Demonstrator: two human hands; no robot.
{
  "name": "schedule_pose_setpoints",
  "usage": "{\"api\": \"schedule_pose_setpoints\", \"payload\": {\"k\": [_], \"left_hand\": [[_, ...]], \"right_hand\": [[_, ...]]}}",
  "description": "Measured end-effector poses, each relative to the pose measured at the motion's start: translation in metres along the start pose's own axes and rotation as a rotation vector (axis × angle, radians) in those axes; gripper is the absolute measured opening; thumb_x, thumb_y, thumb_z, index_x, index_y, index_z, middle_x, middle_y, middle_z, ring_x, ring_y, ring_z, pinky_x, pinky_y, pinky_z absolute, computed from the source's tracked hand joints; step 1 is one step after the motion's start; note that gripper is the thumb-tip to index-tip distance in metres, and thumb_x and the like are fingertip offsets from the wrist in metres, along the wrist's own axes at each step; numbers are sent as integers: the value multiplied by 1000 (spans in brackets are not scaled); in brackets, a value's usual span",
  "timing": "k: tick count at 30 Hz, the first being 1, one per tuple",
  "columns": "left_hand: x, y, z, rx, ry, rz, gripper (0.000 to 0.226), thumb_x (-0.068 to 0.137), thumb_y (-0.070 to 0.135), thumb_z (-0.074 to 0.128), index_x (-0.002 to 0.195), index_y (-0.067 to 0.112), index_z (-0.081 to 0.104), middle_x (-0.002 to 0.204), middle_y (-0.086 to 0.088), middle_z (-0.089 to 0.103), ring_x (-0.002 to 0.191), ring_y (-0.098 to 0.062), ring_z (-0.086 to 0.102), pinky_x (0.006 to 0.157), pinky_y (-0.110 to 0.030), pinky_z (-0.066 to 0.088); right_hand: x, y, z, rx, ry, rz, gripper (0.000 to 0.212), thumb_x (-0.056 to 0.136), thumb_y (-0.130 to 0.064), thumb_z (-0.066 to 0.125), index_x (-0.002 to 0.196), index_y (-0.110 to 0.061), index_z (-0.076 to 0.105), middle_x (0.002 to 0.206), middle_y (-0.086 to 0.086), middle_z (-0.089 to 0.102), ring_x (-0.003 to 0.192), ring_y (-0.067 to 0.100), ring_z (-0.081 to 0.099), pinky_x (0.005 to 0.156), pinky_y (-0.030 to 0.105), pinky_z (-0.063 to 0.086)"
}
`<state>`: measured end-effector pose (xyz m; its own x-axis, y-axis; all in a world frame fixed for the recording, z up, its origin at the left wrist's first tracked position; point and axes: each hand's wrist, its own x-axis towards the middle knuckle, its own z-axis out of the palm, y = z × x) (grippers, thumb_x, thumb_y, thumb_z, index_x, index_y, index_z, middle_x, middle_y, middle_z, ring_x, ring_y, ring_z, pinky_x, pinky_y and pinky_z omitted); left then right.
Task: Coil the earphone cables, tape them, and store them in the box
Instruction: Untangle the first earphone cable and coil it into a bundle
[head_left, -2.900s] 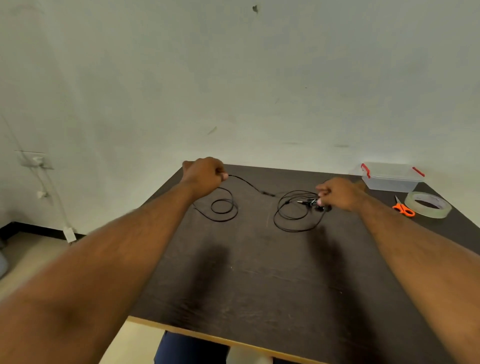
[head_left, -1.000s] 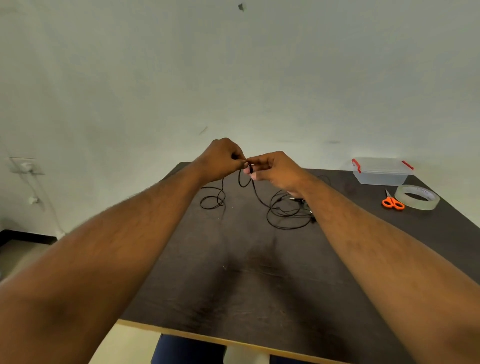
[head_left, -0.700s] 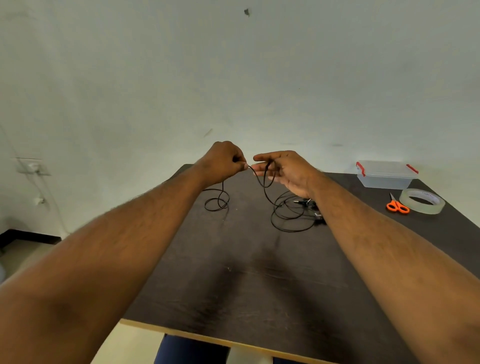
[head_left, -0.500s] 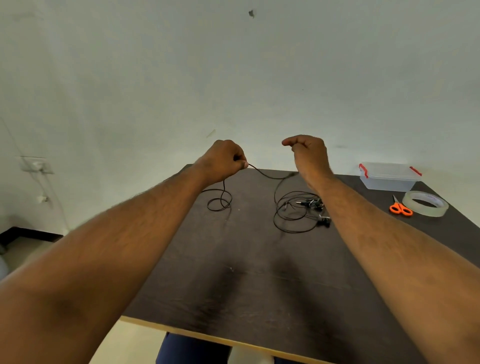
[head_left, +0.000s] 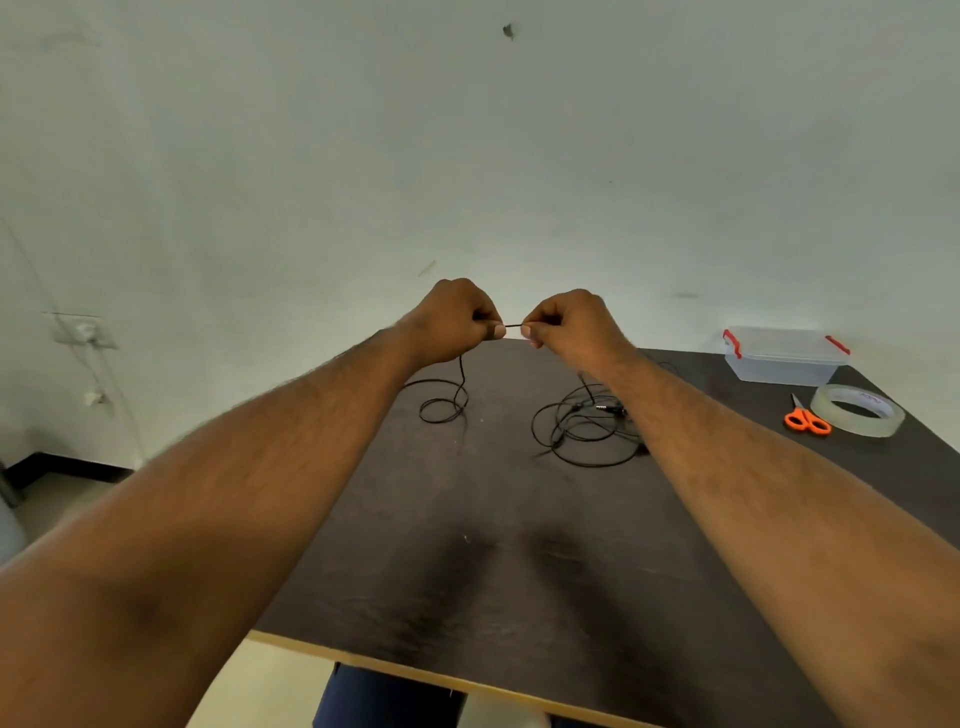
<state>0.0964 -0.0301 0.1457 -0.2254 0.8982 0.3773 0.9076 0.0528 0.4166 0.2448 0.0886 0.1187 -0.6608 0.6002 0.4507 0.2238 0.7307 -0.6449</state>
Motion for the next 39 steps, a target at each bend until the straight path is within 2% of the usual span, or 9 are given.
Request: {"api": "schedule_pose_setpoints", "payload": {"k": [4,15,22,28,31,33,35,37,39], "left_hand": [[-4,-20,-8,-61,23,-35,18,88,22,69,99,9,75,106,0,72,95,-2,60,77,-9,38],[-21,-77,-32,59,148,-145,14,88,16,69,94,7,76,96,-6,72,89,-14,59,79,-21,37],[-32,-87,-25,54,179,-183,13,88,14,68,94,4,76,88,-2,67,86,-13,56,76,-22,36],[-31,-86,-16,46,194,-175,16,89,14,68,97,4,76,98,-7,71,88,-11,55,79,-22,37],[-25,-77,-12,39,195,-148,16,89,15,68,97,5,76,98,-7,72,88,-11,57,80,-22,38],[-21,-66,-10,55,173,-130,16,89,18,68,96,6,76,96,-6,72,87,-10,58,78,-21,39],[-13,-50,-5,50,141,-90,16,88,18,69,95,7,77,96,-5,73,86,-8,59,78,-19,40],[-5,-31,2,36,93,-32,15,87,18,70,95,7,76,96,-3,72,86,-7,61,76,-15,40],[2,-15,12,83,38,14,16,89,22,68,95,10,75,96,-2,71,89,-12,63,76,-20,45]], "right_hand": [[-5,22,-37,-137,13,-58,10,87,-17,68,86,-12,75,78,-5,70,72,-2,59,65,7,39],[-16,64,-112,-335,-21,6,11,88,-17,68,88,-10,76,74,2,71,67,-1,58,62,14,37],[-31,83,-110,-376,-32,57,10,87,-14,68,86,-9,76,66,-7,67,68,-5,59,68,9,37],[-37,97,-101,-395,-20,149,13,85,-24,70,74,-31,72,67,-14,69,80,7,66,92,46,49],[-35,90,-89,-263,14,291,12,87,-22,68,98,-18,71,100,5,72,105,22,64,97,34,43],[-29,77,-77,-285,-107,419,68,84,-34,72,142,-13,44,140,12,51,130,28,47,106,35,36],[-22,54,-58,-307,-165,373,89,79,-43,74,150,-19,26,154,7,34,140,28,34,113,43,30],[-16,28,-34,-181,-97,217,68,82,-38,73,141,-21,46,147,2,45,133,22,45,108,34,36],[-15,-1,-12,-67,-75,131,46,87,-25,70,131,-19,58,134,-3,56,103,15,63,81,21,48]]}}
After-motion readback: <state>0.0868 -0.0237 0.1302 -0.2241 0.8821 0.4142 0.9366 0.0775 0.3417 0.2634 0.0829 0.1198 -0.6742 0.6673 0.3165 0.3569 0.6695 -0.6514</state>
